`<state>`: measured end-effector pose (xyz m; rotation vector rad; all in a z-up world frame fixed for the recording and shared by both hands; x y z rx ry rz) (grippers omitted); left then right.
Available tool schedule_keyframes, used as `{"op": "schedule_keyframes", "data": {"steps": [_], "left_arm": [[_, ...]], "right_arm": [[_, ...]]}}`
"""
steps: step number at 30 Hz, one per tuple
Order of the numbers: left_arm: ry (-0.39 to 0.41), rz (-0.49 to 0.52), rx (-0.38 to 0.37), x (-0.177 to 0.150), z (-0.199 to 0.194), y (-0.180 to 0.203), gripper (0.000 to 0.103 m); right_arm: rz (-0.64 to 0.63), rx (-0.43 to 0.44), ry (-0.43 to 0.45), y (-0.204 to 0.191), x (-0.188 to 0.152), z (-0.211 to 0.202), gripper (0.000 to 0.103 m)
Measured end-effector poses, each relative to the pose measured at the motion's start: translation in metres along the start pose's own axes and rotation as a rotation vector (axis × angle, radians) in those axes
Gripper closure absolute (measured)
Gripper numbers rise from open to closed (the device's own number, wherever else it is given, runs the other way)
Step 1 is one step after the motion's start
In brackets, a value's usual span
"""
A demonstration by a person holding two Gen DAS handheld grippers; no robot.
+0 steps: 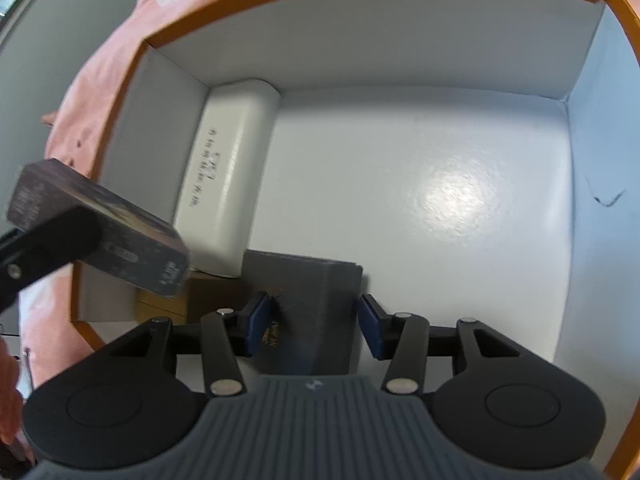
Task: Organize objects
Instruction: 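Release the grey box into the orange box with the right tool while the left lowers the deck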
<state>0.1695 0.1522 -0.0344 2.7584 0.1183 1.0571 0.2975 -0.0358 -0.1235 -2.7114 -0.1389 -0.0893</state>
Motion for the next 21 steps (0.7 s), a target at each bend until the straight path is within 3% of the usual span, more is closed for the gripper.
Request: {"op": "schedule_keyframes", "data": {"steps": [4, 9, 15, 21], "left_arm": [[0.001, -0.01, -0.018, 0.001, -0.001, 0.0, 0.036], [-0.001, -0.005, -0.019, 0.002, -0.002, 0.002, 0.036], [-0.014, -0.007, -0.03, 0.003, -0.002, 0.004, 0.036], [-0.052, 0.015, -0.06, 0.004, 0.005, 0.014, 0.036]], "right_arm": [[0.008, -0.01, -0.021, 0.006, -0.002, 0.002, 0.051], [0.0, 0.04, -0.051, -0.001, -0.001, 0.009, 0.072], [-0.111, 0.046, -0.055, -0.011, -0.004, 0.014, 0.073], [-0.072, 0.078, -0.055, 0.0, 0.001, 0.001, 0.073]]}}
Point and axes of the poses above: each gripper's, at about its wrist camera, not at the fingertips, and z roughly the way its jaws point, y to its right, x to its top, the point moved 5 cm from there along z, roughly the way its jaws point, and after that the axes turned 14 degrees about z, right-handed, at the moved point
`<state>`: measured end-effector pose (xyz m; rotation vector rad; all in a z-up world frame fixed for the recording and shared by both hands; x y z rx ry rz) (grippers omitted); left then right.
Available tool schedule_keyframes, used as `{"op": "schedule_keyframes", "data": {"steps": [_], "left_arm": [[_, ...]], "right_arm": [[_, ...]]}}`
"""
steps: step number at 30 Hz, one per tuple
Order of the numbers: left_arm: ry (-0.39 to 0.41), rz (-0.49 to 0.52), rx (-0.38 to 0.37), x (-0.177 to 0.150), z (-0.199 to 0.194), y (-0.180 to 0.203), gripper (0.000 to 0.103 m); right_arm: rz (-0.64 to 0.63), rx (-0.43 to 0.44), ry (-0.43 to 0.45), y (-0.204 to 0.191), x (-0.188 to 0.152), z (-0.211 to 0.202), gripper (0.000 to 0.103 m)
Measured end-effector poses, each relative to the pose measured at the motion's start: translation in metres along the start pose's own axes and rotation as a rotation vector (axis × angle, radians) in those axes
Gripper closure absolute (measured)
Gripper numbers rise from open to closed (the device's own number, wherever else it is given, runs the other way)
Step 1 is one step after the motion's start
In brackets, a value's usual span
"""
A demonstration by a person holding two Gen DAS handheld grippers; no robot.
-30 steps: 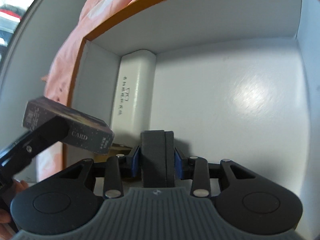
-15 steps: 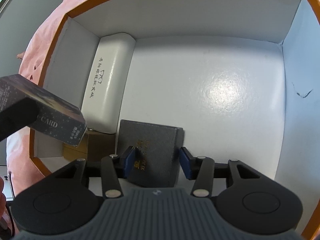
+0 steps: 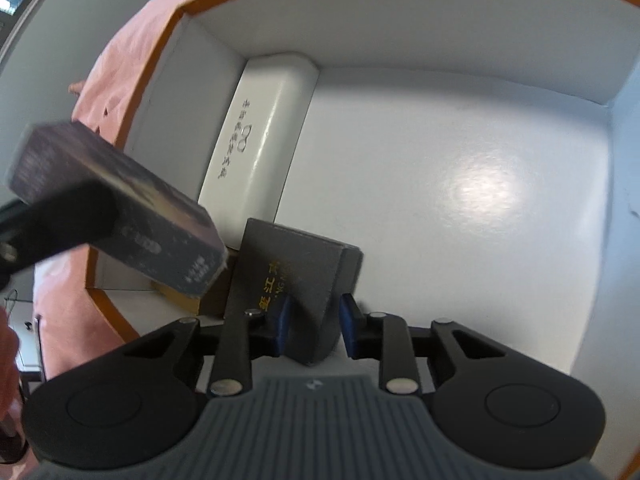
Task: Organize objects
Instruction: 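Release the grey box into the orange box with the right tool while the left lowers the deck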
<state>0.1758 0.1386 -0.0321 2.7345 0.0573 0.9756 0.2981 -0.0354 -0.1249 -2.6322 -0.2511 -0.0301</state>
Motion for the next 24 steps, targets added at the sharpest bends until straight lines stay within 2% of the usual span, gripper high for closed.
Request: {"op": "schedule_keyframes", "data": {"steps": [5, 10, 18, 24], "left_arm": [[-0.051, 0.031, -0.029, -0.003, 0.014, 0.016, 0.036], [-0.116, 0.046, -0.093, -0.01, 0.036, 0.041, 0.036], [-0.236, 0.009, -0.137, -0.02, 0.072, 0.058, 0.036], [-0.318, 0.032, -0.112, -0.027, 0.093, 0.062, 0.036]], "right_arm": [[-0.093, -0.106, 0.134, 0.016, -0.004, -0.045, 0.072], [-0.189, -0.228, 0.237, 0.031, -0.01, -0.072, 0.074], [-0.253, -0.224, 0.274, 0.04, -0.008, -0.085, 0.074], [-0.293, -0.231, 0.297, 0.037, -0.006, -0.079, 0.074]]}}
Point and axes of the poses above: each gripper's, at about its wrist camera, not at the fingertips, and z roughly the way its jaws point, y to its right, x to its top, the point moved 5 cm from there along z, roughly the way its jaws point, and after that the axes turned 14 degrees about z, right-handed, at the moved point
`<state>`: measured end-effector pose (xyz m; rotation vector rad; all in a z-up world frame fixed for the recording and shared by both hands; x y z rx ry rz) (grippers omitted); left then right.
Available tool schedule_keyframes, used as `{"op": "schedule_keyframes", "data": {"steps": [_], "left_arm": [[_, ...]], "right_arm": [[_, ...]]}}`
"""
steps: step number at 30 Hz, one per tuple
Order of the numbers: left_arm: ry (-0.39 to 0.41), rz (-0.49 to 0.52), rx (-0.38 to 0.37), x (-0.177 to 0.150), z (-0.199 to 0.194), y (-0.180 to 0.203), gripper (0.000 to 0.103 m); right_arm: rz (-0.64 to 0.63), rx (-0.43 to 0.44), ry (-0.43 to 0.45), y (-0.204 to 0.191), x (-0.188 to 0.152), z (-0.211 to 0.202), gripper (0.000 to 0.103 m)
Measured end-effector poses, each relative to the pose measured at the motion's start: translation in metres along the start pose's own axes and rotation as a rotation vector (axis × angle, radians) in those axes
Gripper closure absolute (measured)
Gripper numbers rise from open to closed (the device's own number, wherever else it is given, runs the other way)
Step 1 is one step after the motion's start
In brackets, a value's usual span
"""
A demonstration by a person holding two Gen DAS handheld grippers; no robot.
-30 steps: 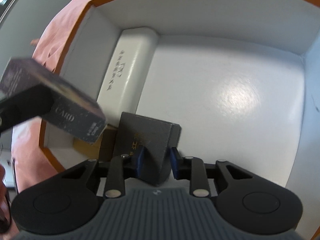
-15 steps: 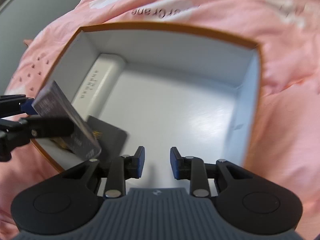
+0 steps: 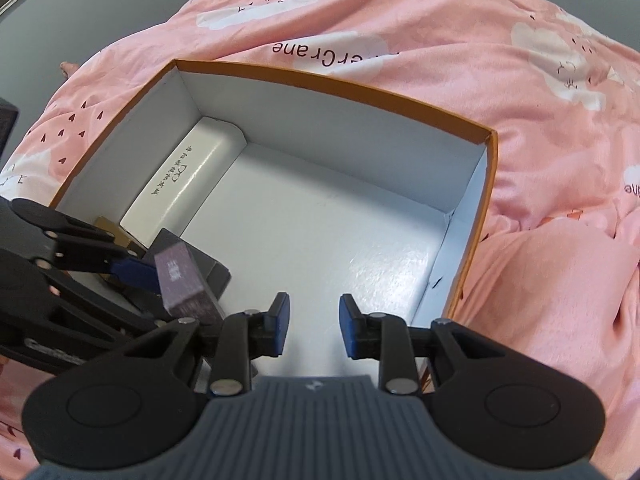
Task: Organize objects
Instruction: 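Release the grey box into the orange box with the right tool while the left lowers the deck, then release the card deck inside the orange box with the left tool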
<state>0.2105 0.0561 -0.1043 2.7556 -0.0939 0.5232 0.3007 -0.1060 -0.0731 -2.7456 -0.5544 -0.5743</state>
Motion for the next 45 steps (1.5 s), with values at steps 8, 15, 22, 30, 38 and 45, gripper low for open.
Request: {"op": "schedule_keyframes", "data": {"steps": [8, 15, 22, 30, 38, 45], "left_arm": [[-0.013, -0.003, 0.006, 0.001, 0.007, -0.002, 0.032], [0.027, 0.007, -0.024, 0.002, -0.003, -0.004, 0.015], [0.086, -0.003, -0.028, 0.0, -0.021, -0.016, 0.015], [0.113, 0.001, 0.019, 0.01, -0.027, -0.025, 0.016], [0.114, -0.025, -0.005, 0.008, -0.028, -0.037, 0.017], [0.11, -0.043, -0.015, 0.005, -0.03, -0.045, 0.017]], "right_arm": [[-0.027, -0.006, 0.03, 0.005, 0.002, 0.001, 0.075], [-0.111, -0.049, 0.067, 0.001, 0.006, 0.008, 0.074], [-0.224, -0.073, 0.066, -0.007, 0.007, 0.018, 0.075], [-0.685, -0.15, -0.125, -0.026, -0.008, 0.042, 0.068], [-1.038, -0.118, -0.278, -0.038, -0.02, 0.07, 0.058], [-1.116, -0.059, -0.328, -0.042, -0.022, 0.083, 0.06]]}}
Point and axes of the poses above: each gripper's, at about its wrist camera, not at the fingertips, and z roughly the way its jaws point, y to its right, x to its top, the point moved 5 cm from there along z, roughly the way its jaws point, and after that the axes turned 14 degrees about z, right-handed, at the moved point
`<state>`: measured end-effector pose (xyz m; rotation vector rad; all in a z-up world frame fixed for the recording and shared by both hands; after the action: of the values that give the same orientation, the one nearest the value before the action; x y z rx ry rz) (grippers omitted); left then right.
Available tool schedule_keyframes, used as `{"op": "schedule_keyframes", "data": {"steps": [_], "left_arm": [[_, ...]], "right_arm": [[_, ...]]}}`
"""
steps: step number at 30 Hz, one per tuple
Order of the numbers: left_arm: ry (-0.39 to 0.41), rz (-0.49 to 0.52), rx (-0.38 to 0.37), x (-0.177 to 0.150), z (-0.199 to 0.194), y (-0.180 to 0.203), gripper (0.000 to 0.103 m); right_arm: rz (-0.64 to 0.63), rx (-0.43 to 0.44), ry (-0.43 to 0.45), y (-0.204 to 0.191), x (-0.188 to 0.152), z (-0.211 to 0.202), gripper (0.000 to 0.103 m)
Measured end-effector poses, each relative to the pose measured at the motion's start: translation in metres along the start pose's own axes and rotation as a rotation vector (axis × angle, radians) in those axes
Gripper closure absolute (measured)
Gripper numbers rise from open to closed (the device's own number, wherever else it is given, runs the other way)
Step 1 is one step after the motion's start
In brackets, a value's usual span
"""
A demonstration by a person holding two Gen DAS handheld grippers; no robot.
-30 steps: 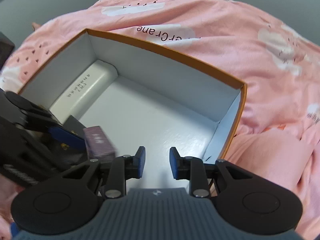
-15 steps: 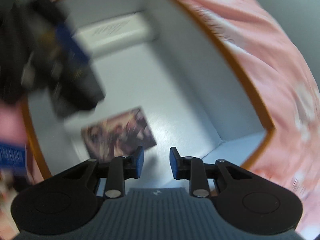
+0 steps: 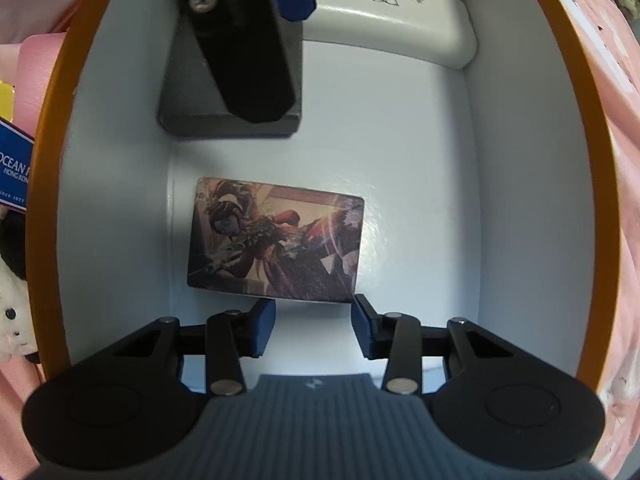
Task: Organize objects
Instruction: 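Release the card deck inside the orange box with the left tool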
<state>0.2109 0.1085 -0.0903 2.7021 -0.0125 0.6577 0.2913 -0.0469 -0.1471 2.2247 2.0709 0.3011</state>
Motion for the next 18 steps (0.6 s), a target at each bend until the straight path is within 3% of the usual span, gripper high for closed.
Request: {"op": "schedule_keyframes", "data": {"steps": [7, 15, 18], "left_arm": [[0.009, -0.009, 0.004, 0.002, -0.002, -0.003, 0.017], [0.023, 0.009, 0.003, 0.0, -0.008, 0.0, 0.018], [0.042, 0.017, 0.007, 0.0, -0.013, 0.002, 0.018]], "right_arm": [[-0.043, 0.022, 0.047, -0.007, 0.011, -0.002, 0.061], [-0.034, 0.051, 0.084, -0.01, 0.024, -0.004, 0.076], [-0.007, 0.051, 0.089, -0.008, 0.025, -0.006, 0.076]]}}
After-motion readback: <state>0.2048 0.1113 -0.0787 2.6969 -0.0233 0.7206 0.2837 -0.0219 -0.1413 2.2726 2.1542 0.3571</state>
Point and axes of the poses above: each gripper's, at about its wrist camera, not at the fingertips, and z roughly the way its jaws point, y to its right, x to its top, the point moved 5 cm from there along z, roughly the way its jaws point, and after that the axes turned 14 degrees about z, right-handed, at the moved point
